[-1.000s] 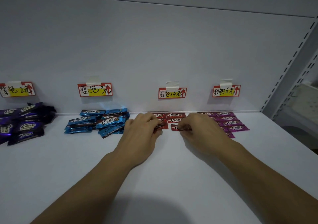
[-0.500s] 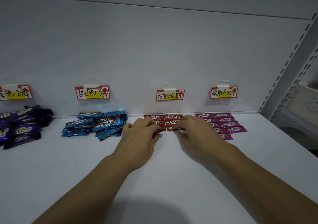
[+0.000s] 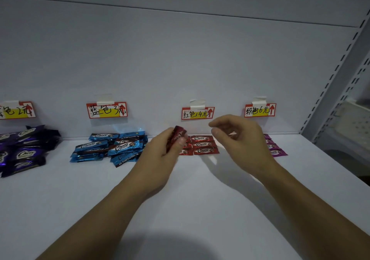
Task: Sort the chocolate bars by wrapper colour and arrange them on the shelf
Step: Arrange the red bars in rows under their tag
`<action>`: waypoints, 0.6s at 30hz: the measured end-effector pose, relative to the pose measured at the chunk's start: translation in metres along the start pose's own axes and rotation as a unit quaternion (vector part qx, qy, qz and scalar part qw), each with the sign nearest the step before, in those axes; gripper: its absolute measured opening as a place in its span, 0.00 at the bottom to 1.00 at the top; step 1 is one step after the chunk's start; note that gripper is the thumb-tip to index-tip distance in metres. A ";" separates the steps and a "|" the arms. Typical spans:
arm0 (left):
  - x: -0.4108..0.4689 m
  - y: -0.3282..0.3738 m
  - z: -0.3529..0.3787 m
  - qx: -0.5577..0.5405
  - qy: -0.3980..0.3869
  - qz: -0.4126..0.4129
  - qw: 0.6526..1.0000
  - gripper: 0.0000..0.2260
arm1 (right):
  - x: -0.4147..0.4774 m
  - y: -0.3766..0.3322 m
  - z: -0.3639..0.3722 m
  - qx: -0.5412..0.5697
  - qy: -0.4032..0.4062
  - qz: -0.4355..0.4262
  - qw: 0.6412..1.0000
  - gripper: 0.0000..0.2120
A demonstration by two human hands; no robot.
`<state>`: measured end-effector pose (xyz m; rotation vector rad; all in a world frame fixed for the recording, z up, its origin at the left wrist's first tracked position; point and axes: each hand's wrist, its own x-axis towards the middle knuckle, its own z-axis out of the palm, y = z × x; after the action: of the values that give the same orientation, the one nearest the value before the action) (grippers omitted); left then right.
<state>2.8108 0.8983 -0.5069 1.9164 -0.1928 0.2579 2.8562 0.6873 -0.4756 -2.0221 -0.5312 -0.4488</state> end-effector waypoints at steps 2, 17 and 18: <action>-0.002 0.010 0.002 -0.200 -0.100 -0.104 0.969 0.09 | -0.003 -0.008 0.005 0.097 -0.037 0.013 0.995 0.05; -0.010 0.030 -0.013 -0.180 -0.120 -0.104 0.971 0.12 | -0.008 -0.016 0.015 0.165 -0.122 0.044 0.978 0.11; -0.010 0.030 -0.014 -0.180 -0.112 -0.107 0.971 0.12 | -0.007 -0.015 0.015 0.170 -0.119 0.049 0.977 0.10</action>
<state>2.7918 0.9009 -0.4779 1.5844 -0.1679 -0.1344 2.8434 0.7052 -0.4756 -1.7693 -0.6072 -0.0478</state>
